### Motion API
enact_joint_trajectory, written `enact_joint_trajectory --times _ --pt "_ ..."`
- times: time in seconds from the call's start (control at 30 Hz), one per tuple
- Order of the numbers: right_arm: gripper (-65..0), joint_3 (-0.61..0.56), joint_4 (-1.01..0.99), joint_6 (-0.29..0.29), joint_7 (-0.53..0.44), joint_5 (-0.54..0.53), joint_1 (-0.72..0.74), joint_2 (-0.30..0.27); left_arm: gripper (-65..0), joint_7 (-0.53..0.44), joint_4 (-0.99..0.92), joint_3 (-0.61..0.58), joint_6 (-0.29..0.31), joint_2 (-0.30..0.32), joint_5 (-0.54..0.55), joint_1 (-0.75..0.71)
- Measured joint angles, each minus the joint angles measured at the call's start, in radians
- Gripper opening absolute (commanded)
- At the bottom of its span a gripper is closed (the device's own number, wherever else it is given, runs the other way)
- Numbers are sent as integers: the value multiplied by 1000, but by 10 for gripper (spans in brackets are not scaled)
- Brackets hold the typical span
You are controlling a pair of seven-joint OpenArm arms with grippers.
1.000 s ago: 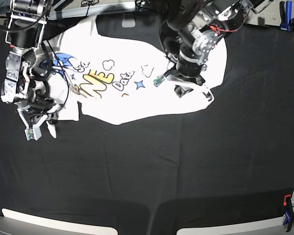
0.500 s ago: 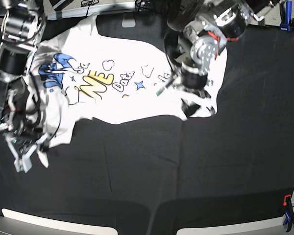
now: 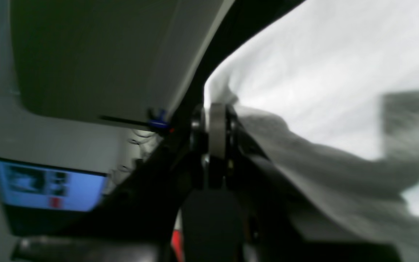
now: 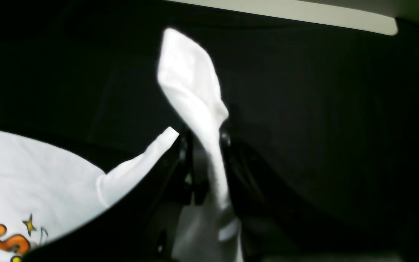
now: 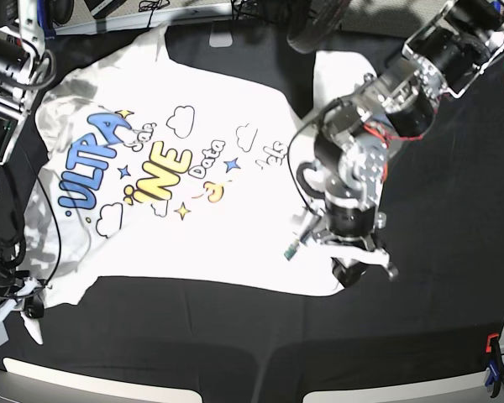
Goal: Layout the t-shirt on the table in an organized manner, then fold the t-shirt properly
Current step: 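Lift and pull the shirt with both grippers to spread it flat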
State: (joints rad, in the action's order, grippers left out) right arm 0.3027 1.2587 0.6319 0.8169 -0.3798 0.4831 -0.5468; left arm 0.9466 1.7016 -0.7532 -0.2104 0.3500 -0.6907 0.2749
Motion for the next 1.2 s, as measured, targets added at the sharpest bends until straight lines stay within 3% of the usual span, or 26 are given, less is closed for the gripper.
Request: enact_joint_trajectory --times 0.23,0.4,0.5,0.77,0.87,0.97,1.2 --pt "-650 0 -77 1 -69 45 2 6 -650 -214 -14 218 14 -1 282 3" --pt "-650 -8 -145 0 -80 58 -3 6 -650 -327 -87 334 160 -2 452 3" --pt "-650 -33 -145 0 -94 51 11 6 -650 -376 -187 357 205 -1 512 20" --pt "-650 -154 -145 -1 -95 55 124 6 -650 -402 -426 358 246 -3 558 197" --pt "-650 -210 -167 -21 -99 96 175 10 -650 -411 -494 360 379 -1 578 254" --pt "-650 -241 -238 -58 -121 127 235 10 -650 -423 -579 359 381 -7 605 296" --pt "-650 -241 -429 -64 -145 161 367 38 -650 -430 -760 359 380 -6 590 403"
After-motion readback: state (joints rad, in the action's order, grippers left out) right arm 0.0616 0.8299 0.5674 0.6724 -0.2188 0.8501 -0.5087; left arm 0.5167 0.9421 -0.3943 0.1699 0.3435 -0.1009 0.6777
